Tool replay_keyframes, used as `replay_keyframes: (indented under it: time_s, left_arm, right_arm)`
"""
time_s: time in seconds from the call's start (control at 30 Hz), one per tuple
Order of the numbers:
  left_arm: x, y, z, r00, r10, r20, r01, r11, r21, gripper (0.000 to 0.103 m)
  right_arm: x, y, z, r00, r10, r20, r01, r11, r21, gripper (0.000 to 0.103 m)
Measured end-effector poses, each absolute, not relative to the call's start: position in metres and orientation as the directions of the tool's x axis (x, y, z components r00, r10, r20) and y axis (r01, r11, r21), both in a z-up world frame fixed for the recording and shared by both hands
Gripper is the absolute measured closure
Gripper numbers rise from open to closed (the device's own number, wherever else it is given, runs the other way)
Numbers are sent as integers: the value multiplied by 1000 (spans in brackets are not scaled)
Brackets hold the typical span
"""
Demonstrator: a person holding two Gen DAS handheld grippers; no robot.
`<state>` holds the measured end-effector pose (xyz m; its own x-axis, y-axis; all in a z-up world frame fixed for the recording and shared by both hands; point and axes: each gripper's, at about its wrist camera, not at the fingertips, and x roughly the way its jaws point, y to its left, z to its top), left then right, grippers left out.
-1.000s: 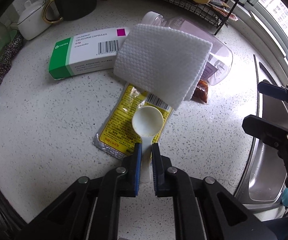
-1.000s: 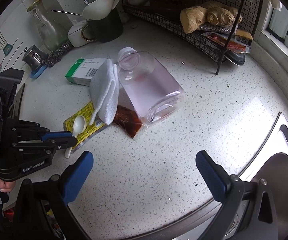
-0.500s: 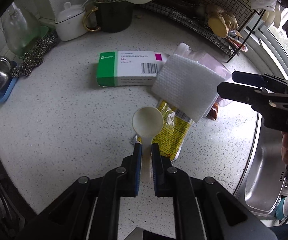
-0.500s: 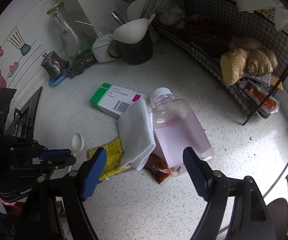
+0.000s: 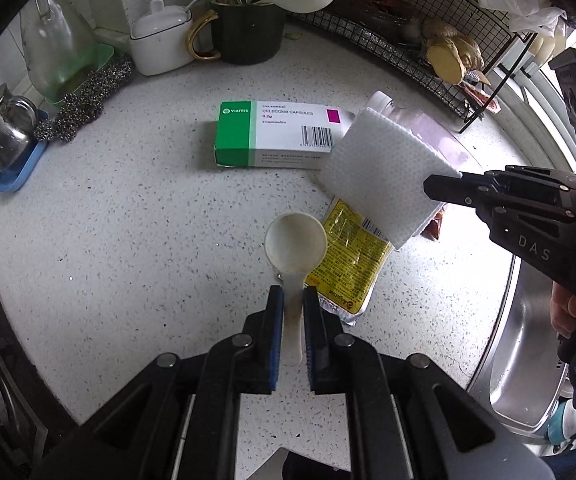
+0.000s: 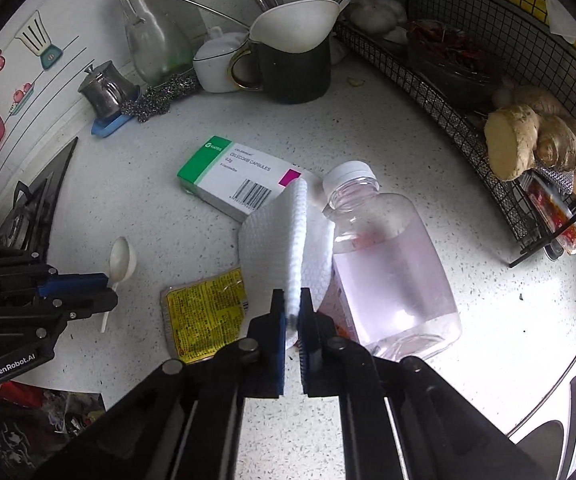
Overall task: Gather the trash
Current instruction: 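Grasp the white cloth pad with the right tool while the left tool holds the spoon, then carry the spoon and cloth pad down toward the red bucket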
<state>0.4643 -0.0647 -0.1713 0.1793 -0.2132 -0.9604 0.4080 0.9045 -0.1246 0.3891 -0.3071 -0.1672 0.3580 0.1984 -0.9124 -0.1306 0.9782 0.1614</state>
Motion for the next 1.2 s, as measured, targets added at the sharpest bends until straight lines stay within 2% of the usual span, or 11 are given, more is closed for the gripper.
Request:
replay_keyframes:
  time_s: [0.5, 0.87, 1.2]
  left_arm:
    - [403, -36, -121, 267, -249, -931, 413, 902, -123, 94]
    - [306, 6, -87, 324, -255, -911, 426, 899, -100, 94]
    - [216, 55, -71, 356, -253, -900, 420, 903, -88, 94]
  right_arm:
    - [323, -289, -115, 454, 174, -874, -152, 982, 116, 100]
    - [232, -237, -76, 530, 167, -831, -167, 982, 90, 100]
    - [157, -185, -67, 545, 182, -818, -195, 977, 88, 100]
